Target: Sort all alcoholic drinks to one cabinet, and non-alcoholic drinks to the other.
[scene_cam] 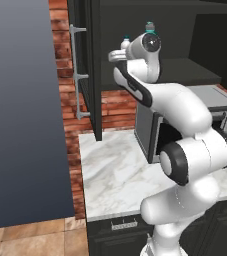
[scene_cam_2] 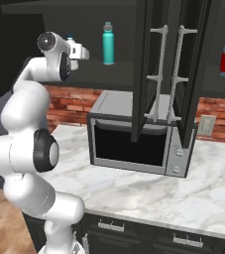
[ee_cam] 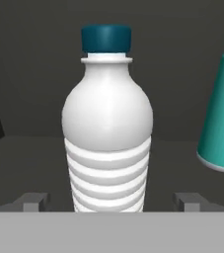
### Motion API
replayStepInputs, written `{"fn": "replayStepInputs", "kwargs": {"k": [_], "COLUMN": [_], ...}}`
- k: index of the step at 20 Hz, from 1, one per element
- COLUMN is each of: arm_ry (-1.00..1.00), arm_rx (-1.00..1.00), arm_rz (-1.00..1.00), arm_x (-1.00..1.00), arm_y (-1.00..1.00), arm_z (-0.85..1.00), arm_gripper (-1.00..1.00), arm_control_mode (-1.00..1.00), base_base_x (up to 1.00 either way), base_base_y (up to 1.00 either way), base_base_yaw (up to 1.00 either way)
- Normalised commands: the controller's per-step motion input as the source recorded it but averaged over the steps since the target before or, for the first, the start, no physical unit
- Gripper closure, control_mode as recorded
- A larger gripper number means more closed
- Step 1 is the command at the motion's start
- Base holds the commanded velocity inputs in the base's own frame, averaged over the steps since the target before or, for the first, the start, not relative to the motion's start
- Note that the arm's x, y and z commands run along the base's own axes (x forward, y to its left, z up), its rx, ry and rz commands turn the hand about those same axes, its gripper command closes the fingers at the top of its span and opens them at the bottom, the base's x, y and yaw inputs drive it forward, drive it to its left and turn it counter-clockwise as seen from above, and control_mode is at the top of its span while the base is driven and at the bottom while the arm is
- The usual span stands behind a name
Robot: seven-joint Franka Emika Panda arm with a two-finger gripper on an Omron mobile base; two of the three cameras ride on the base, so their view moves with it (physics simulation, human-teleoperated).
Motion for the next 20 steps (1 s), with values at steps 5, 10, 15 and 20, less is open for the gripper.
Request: {"fn": "replayStepInputs", "kwargs": {"k": [5,10,15,20], "arm_ry": [-0.06,-0.06,-0.03,0.0], "arm_rx": [0.0,0.0,0.0,0.0], "arm_rz": [0.0,0.0,0.0,0.0], "arm_x": [-0.39,-0.45,-0.66,-0.78], "arm_y": [-0.06,-0.1,-0.17,-0.19], "arm_z": [0.05,0.09,0.06,0.07], "arm_gripper": [-1.0,-1.0,-1.0,-1.0], "arm_control_mode": [-1.0,-1.0,-1.0,-1.0], "base_base_x": [0.0,0.0,0.0,0.0], "base_base_y": [0.0,0.0,0.0,0.0], "base_base_yaw": [0.0,0.0,0.0,0.0]}}
